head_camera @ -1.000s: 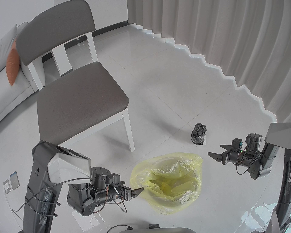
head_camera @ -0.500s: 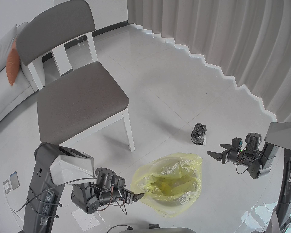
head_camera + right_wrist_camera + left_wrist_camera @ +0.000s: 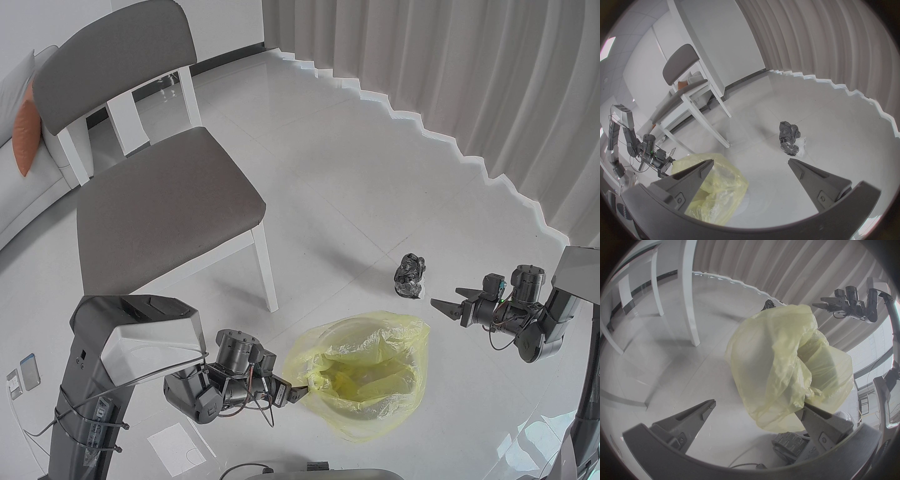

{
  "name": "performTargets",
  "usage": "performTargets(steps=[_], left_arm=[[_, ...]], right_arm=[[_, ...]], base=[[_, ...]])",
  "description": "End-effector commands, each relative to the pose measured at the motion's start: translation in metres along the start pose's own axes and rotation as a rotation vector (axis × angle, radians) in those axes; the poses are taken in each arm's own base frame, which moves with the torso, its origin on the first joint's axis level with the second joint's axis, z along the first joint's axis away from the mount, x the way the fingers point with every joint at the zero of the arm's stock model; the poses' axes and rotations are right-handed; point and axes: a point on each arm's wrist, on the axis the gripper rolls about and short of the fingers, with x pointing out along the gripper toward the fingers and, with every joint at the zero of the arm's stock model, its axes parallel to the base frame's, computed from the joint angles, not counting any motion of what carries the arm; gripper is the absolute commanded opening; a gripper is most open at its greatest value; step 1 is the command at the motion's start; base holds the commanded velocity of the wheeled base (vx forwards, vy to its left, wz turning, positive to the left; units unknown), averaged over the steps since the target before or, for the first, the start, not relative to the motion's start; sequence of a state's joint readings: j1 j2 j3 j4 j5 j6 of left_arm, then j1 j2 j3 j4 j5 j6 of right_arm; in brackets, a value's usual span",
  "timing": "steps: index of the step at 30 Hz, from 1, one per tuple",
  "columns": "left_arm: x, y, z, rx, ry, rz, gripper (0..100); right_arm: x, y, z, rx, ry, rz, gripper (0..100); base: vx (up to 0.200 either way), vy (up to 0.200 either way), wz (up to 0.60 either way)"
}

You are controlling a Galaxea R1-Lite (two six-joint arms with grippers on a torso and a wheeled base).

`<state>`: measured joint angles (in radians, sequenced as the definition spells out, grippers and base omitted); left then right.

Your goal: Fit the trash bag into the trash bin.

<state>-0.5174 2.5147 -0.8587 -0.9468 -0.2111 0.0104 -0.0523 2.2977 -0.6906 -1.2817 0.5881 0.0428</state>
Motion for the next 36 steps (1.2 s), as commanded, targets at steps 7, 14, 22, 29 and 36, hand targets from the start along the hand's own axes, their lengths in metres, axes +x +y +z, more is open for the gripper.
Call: performTargets(steps=[7, 14, 22, 29, 36], left_arm=[[0.006, 0.003, 0.012, -0.008, 0.037, 0.012, 100], [0.017, 0.006, 0.029, -0.001, 0.069, 0.018, 100], [-0.004, 0.003, 0.034, -0.028, 0.042, -0.007, 100], [-0.037, 0.004, 0.029, -0.098, -0.023, -0.074, 100], [-0.051, 0.012, 0.02, -0.117, -0.034, -0.055, 100]], right_arm=[[-0.001, 0.001, 0.005, -0.008, -0.011, 0.002, 100], [0.0, 0.0, 0.005, 0.006, 0.007, -0.001, 100], [0.002, -0.004, 0.009, 0.015, 0.017, -0.007, 100], [0.004, -0.008, 0.029, 0.098, 0.05, -0.015, 100], [0.011, -0.022, 0.044, 0.139, 0.075, -0.039, 100]], base=[[0.0, 0.0, 0.0], [0.0, 0.0, 0.0], [0.0, 0.0, 0.0], [0.0, 0.0, 0.0], [0.0, 0.0, 0.0]])
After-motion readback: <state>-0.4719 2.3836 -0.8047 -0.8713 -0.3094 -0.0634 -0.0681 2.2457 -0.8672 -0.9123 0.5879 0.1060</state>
